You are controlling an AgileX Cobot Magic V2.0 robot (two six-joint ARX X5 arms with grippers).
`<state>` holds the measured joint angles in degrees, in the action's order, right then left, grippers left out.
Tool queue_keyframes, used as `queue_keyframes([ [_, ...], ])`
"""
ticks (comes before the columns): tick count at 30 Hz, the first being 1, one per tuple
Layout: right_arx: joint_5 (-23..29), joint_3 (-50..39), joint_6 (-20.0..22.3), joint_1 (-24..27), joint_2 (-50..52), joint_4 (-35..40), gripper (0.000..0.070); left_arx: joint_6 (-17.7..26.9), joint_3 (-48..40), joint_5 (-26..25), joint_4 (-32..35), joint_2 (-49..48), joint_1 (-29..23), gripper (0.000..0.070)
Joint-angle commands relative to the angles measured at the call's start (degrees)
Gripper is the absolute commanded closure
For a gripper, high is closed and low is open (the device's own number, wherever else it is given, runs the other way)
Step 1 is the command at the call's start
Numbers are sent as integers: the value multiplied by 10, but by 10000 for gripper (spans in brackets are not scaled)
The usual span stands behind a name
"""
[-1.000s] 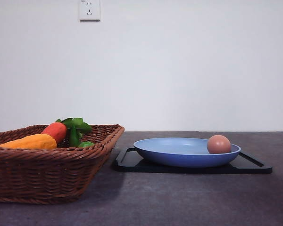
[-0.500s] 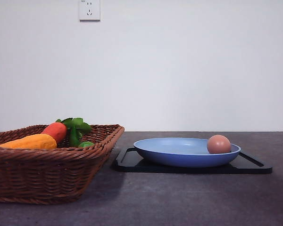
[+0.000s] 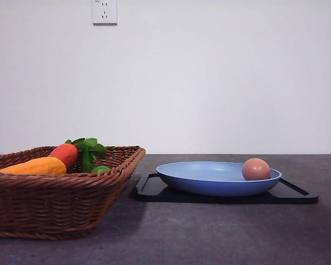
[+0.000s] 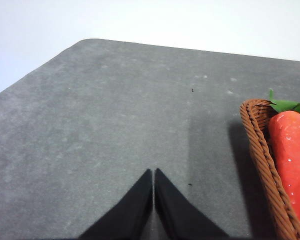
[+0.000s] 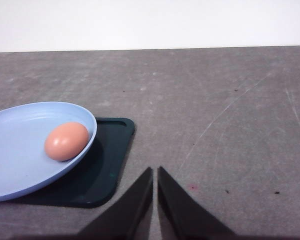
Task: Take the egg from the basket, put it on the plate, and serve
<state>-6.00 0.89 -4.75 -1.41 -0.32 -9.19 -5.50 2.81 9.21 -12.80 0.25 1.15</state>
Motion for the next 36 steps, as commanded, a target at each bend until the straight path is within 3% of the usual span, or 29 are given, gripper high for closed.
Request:
queue_keyframes([
  [1,0,-3,-5,1,1,2,700,-1,-13,2,-9,-1,0,700],
  [36,0,-3,-5,1,1,2,700,-1,-13,2,-9,-1,0,700],
])
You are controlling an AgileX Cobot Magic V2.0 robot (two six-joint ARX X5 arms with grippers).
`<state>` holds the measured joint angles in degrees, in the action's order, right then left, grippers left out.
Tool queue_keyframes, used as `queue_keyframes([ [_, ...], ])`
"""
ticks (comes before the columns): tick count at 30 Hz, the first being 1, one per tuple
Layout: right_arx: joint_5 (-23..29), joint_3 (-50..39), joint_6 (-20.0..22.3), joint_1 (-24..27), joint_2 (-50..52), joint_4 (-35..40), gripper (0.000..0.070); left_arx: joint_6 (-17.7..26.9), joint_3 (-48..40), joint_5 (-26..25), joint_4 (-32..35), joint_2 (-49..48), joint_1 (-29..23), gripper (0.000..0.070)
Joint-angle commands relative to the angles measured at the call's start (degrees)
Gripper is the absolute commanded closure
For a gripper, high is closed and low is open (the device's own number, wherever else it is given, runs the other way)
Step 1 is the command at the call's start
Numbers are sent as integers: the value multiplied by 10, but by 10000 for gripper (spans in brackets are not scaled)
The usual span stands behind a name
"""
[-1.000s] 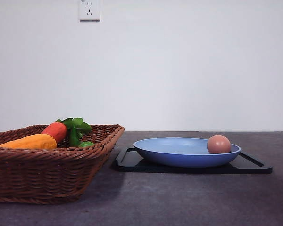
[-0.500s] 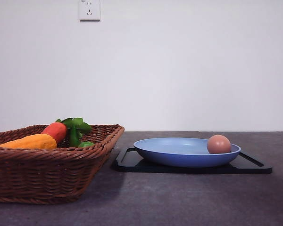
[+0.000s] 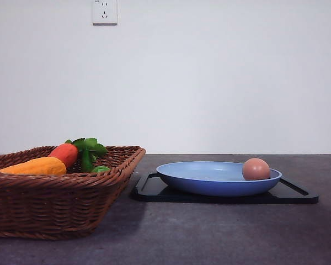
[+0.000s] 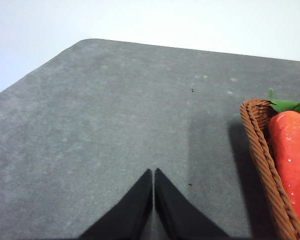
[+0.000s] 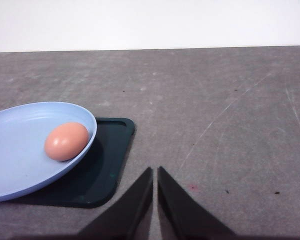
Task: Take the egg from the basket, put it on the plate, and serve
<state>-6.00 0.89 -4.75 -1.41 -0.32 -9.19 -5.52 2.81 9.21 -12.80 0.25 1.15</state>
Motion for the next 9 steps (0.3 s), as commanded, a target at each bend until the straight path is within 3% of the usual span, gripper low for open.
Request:
queue_keyframes([
  [1,0,-3,-5,1,1,2,700,-1,-13,2,-9,-1,0,700],
  [9,0,-3,-5,1,1,2,700,-1,-13,2,-9,-1,0,700],
])
